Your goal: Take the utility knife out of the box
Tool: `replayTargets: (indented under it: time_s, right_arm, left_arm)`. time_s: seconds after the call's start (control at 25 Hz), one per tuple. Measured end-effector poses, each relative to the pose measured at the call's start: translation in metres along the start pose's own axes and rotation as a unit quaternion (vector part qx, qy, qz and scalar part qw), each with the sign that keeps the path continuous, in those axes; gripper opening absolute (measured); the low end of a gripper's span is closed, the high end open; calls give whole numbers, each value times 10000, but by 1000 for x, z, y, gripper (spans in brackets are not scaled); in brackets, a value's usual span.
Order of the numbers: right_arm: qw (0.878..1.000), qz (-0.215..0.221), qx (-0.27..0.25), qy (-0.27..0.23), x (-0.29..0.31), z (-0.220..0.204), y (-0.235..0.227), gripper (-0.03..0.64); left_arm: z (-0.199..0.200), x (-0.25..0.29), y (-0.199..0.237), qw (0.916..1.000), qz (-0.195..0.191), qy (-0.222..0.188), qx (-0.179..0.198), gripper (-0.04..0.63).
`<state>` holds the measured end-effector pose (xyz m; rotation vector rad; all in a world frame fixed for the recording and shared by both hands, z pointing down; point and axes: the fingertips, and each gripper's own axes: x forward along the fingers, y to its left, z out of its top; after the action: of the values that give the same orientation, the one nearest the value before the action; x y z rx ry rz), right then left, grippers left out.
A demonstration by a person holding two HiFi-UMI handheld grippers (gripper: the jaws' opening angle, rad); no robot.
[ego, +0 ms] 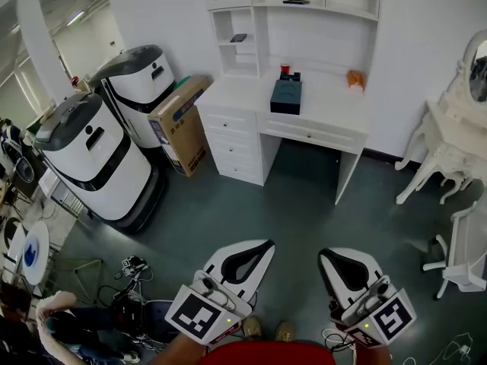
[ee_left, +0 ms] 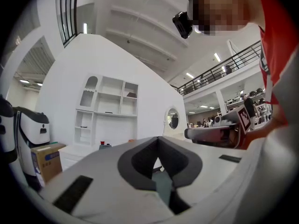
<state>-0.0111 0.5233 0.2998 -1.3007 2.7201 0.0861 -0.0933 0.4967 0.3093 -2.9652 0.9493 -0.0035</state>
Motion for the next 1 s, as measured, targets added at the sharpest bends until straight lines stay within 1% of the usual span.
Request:
replayTargets:
  time_s: [0.04, 0.12, 0.32, 0.52, 0.72, 0.84, 1.0]
  right_arm:
    - [10000, -44, 43, -19, 1, 2, -5, 26]
    - [10000, -50, 54, 0, 1, 3, -13, 28]
    - [10000, 10, -34, -32, -4, 8, -31, 28]
    - [9997, 145, -188, -8, 2, 9, -58, 28]
    - [9998, 176, -75, 23, 15, 7, -86, 28]
    - [9998, 176, -65, 43, 29, 3, -100, 28]
    - [9998, 161, -38, 105, 57, -7, -127, 28]
  left_arm:
    - [5, 3, 3, 9999, 25, -115, 58, 37]
    - [15, 10, 7, 9991, 86, -361, 219, 37]
    - [26, 27, 8, 9982, 207, -494, 263, 37]
    - [24, 51, 10, 9981, 339, -400, 309, 37]
    - [20, 72, 20, 9982, 403, -342, 270, 37]
    - [16, 87, 36, 9983, 410, -345, 248, 37]
    - [10, 114, 70, 9982, 441, -358, 186, 37]
